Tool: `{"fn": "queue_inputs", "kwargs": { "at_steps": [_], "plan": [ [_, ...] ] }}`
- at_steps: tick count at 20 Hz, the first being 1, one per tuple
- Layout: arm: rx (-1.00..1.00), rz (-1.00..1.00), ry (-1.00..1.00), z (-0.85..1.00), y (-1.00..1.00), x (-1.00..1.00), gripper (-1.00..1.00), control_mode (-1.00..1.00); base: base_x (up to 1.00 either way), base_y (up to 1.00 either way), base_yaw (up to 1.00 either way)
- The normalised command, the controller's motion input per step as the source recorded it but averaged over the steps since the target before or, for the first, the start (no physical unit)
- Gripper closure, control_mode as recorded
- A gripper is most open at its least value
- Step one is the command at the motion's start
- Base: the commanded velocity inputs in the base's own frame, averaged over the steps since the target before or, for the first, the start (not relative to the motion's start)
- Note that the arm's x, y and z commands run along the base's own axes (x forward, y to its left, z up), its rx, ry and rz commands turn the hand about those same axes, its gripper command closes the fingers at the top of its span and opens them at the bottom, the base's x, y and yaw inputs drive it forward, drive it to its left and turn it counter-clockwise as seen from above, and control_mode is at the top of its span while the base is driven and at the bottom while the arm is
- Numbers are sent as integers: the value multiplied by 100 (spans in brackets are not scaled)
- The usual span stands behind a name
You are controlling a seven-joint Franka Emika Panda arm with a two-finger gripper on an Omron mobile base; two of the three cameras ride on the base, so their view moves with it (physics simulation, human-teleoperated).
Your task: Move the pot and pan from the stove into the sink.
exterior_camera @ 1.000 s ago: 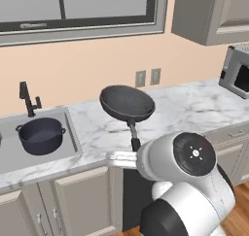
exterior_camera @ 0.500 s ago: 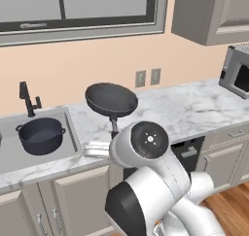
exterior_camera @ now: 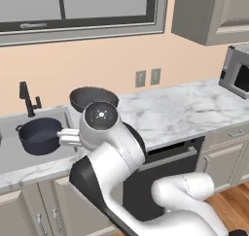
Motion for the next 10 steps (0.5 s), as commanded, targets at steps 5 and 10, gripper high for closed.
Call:
{"fn": "queue_inputs", "kwargs": {
  "at_steps": [5, 10],
  "plan": [
    [-8, -3, 20, -1, 63, 55, 100, -100, 0, 0, 0],
    [-10, -4, 22, 0, 67, 51, 100, -100, 0, 0, 0]
  ]
}}
